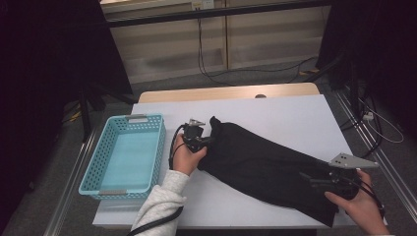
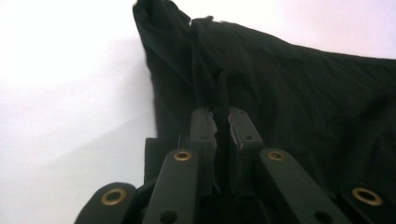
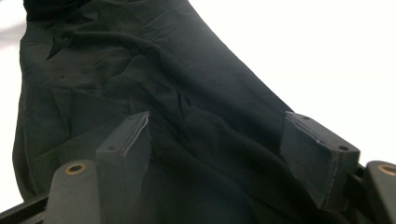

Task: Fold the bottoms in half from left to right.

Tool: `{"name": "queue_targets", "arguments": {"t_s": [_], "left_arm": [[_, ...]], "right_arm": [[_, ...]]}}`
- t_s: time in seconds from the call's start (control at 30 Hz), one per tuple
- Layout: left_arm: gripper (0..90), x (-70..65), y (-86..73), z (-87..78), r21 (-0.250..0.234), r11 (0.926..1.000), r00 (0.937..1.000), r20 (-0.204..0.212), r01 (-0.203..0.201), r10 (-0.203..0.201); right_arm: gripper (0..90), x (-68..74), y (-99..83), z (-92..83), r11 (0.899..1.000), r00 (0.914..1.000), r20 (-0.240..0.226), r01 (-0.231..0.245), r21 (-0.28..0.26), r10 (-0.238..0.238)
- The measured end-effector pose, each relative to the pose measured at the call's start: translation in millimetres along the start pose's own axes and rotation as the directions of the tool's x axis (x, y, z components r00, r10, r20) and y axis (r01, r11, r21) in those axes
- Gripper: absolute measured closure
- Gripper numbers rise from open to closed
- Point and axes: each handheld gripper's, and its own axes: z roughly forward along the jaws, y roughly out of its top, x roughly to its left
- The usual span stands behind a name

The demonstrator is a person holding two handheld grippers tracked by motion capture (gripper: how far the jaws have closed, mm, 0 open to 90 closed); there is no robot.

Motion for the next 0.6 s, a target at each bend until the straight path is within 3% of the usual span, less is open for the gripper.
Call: {"name": "queue_targets", "arguments": {"t_s": [0.23, 0.3, 0.37, 0.6], "left_arm": [[80.9, -11.0, -7.8, 8.0, 0.013, 0.9994, 0.9992, 0.021, -0.033, 0.033], [79.6, -13.3, -9.4, 8.5, -0.002, 0.9992, 0.9988, 0.026, -0.041, 0.041], [76.0, -13.7, -12.2, 8.7, -0.001, 0.9997, 0.9991, 0.033, -0.025, 0.025], [68.0, -19.2, -17.2, 3.5, -0.009, 0.9985, 0.9965, 0.063, -0.055, 0.055]], "right_arm": [[25.1, 0.2, -0.4, 1.1, 1.0, 1.0, -0.001, 0.0, 0.005, 0.0], [25.1, 0.4, -0.4, 1.4, 1.0, 1.0, -0.004, 0.002, 0.005, -0.002], [25.0, 0.9, -0.3, 2.1, 1.0, 1.0, -0.006, 0.004, 0.007, -0.004], [24.8, 2.2, 0.2, 4.1, 1.0, 0.9999, -0.012, 0.006, 0.01, -0.006]]}}
